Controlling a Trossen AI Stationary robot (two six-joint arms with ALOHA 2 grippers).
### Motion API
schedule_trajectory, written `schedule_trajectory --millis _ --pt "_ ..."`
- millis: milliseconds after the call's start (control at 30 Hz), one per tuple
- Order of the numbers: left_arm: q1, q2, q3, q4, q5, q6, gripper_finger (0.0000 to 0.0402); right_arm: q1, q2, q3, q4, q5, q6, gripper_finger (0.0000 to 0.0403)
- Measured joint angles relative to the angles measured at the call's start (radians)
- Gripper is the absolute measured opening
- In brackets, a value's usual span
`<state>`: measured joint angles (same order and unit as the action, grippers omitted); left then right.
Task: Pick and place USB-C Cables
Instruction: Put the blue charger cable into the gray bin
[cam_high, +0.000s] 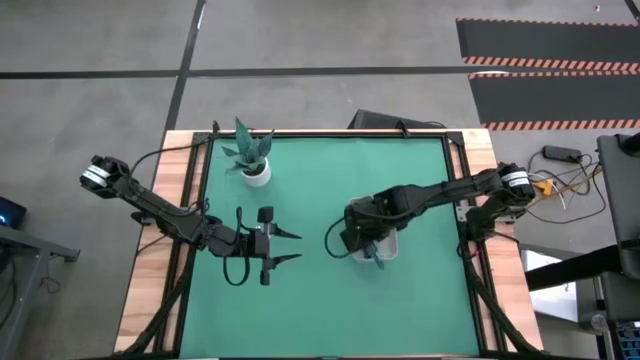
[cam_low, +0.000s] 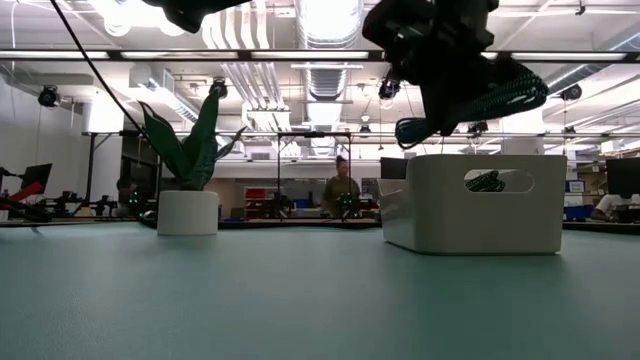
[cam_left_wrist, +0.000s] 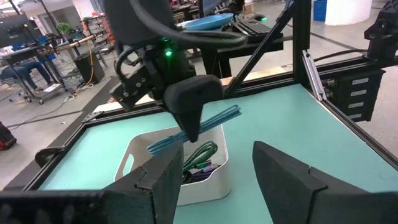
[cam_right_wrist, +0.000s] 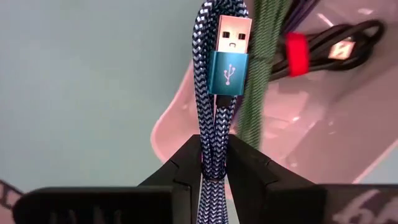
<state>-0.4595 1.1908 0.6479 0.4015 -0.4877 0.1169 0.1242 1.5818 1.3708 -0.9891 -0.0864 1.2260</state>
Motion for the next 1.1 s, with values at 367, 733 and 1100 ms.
schedule_trajectory --millis 367,733,1100 --pt "0.0 0.0 0.0 0.0 0.0 0.0 0.0179 -0.079 0.0 -0.013 -0.033 0.009 -0.086 0.0058" --pt "0.0 0.0 0.0 0.0 0.0 0.0 0.0179 -0.106 0.0 -0.089 -0.03 0.043 -0.119 0.0058" --pt "0.0 0.0 0.0 0.0 0.0 0.0 0.0179 -0.105 0.0 -0.141 -0.019 0.087 -0.127 0.0059"
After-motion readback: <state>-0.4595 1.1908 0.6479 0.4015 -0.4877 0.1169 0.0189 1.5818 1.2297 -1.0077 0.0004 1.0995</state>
